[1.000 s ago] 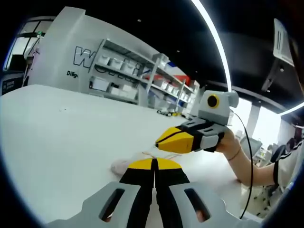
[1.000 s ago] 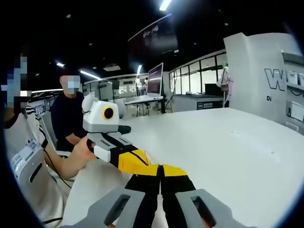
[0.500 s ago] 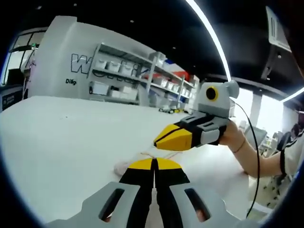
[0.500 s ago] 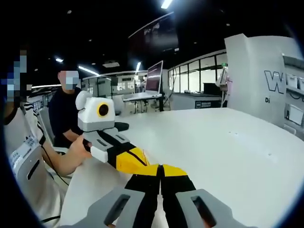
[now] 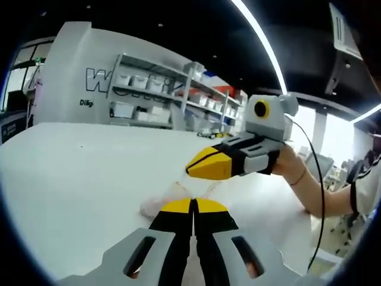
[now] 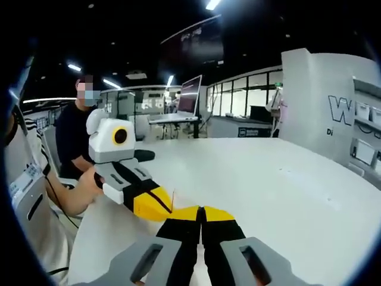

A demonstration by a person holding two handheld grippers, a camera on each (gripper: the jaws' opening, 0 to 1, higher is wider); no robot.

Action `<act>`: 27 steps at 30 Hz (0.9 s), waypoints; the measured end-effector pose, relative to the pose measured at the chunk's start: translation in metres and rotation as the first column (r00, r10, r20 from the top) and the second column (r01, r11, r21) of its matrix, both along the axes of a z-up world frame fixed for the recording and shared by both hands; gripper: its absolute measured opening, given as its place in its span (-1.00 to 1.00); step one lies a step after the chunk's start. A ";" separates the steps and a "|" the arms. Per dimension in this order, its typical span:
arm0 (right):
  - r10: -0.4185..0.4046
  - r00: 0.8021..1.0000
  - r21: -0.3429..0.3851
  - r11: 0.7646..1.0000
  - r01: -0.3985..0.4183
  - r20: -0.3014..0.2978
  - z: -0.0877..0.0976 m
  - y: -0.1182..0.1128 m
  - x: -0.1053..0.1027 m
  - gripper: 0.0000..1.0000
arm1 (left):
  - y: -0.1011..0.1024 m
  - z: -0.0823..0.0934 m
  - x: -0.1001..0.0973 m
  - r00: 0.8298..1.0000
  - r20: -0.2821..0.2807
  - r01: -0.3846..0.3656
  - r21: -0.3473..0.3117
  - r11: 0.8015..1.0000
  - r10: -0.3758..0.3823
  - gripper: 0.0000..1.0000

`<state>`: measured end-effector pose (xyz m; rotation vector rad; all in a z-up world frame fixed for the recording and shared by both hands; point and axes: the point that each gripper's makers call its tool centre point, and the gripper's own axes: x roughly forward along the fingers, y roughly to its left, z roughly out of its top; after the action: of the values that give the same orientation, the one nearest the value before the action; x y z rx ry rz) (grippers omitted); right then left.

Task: Open the resealable bag by pulling the two sides of the seal apart until the entire bag opening is separated and visibly accessible.

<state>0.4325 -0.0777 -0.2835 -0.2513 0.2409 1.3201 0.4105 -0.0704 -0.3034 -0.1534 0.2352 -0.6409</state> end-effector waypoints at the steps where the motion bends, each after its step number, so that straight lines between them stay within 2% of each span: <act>1: -0.002 1.000 0.001 1.000 0.002 0.003 0.000 -0.001 0.000 -1.00 | 0.000 -0.001 -0.001 1.000 -0.002 0.001 0.000 1.000 -0.001 -0.99; 12: -0.026 0.999 0.032 0.999 0.025 0.040 0.010 -0.005 0.004 -1.00 | -0.007 -0.006 -0.003 1.000 -0.011 0.025 -0.008 1.000 -0.025 -0.99; 16: -0.038 0.997 0.040 0.999 0.035 0.072 0.016 -0.007 0.004 -1.00 | -0.008 -0.007 -0.003 0.999 -0.011 0.031 -0.009 0.999 -0.031 -0.99; 27: -0.046 0.995 0.038 0.998 0.042 0.091 0.017 -0.007 0.006 -1.00 | -0.010 -0.009 -0.007 0.999 -0.015 0.040 -0.007 0.999 -0.040 -0.99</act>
<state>0.4380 -0.0844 -0.2663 -0.2737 0.1439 1.2649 0.4037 -0.0804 -0.3124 -0.1602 0.2516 -0.6801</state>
